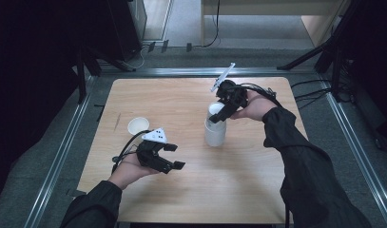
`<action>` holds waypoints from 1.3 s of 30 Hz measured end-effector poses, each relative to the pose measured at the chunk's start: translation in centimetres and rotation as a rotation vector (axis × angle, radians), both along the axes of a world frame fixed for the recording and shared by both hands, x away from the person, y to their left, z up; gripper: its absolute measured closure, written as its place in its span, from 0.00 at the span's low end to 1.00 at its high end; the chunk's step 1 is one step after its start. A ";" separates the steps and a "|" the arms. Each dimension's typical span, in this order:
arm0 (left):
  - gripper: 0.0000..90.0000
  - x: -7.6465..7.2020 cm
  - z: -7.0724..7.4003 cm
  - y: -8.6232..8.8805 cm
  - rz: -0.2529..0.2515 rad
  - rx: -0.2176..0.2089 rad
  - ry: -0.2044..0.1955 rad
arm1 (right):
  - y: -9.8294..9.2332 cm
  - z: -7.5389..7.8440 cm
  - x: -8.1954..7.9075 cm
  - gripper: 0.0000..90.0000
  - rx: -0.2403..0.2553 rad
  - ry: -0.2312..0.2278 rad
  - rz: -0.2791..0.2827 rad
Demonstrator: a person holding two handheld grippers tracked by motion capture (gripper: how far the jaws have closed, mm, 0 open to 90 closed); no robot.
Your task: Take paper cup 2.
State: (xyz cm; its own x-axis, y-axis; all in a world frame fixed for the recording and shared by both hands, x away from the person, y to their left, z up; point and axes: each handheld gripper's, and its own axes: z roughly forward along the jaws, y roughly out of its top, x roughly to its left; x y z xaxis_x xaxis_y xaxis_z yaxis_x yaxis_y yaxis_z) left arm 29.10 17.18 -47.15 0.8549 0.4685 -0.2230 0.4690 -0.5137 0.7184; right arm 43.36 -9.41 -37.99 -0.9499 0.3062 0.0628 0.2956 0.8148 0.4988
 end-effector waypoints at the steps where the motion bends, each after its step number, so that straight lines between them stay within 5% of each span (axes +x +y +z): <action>1: 0.26 0.0 0.0 0.0 0.000 0.001 0.000 | 0.0 0.0 0.0 0.35 -0.001 -0.002 0.001; 21: 0.25 0.0 0.1 0.2 0.006 -0.010 0.008 | 0.4 1.6 -0.2 0.36 -0.038 -0.011 0.023; 39: 0.24 0.3 0.2 0.5 0.023 -0.043 0.031 | 0.4 5.6 -1.1 0.37 -0.027 -0.044 0.024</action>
